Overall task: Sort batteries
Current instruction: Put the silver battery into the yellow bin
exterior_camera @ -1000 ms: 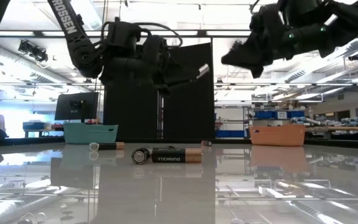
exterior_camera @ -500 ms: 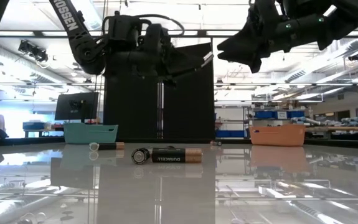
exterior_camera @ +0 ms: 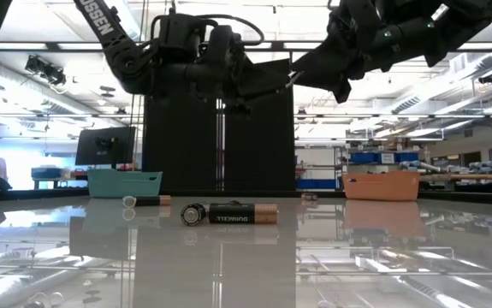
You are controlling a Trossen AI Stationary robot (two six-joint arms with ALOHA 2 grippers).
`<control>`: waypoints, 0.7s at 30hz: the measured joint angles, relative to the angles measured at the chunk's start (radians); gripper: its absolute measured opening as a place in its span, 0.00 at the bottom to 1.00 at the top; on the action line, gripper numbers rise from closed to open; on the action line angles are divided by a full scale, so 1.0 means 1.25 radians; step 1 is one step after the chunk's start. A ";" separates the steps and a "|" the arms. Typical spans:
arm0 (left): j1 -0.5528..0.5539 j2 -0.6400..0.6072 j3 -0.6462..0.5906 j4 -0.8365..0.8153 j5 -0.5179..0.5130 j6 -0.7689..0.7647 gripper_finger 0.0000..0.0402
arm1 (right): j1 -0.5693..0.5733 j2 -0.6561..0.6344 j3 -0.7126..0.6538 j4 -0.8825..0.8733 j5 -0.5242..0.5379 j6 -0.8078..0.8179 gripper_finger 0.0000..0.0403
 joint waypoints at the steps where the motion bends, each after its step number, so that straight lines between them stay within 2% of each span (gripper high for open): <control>1: 0.000 0.000 0.002 0.000 0.000 0.000 0.13 | 0.000 0.003 0.001 -0.006 0.001 0.000 0.40; 7: -0.001 0.000 0.003 -0.014 0.000 0.001 0.13 | 0.000 0.010 0.008 -0.004 0.007 -0.008 0.35; 14: -0.001 0.000 0.003 -0.027 -0.001 0.002 0.13 | 0.000 0.013 0.008 -0.006 0.019 -0.024 0.16; 21: -0.001 0.000 0.003 -0.029 -0.002 0.002 0.13 | 0.000 0.013 0.008 -0.013 0.019 -0.036 0.16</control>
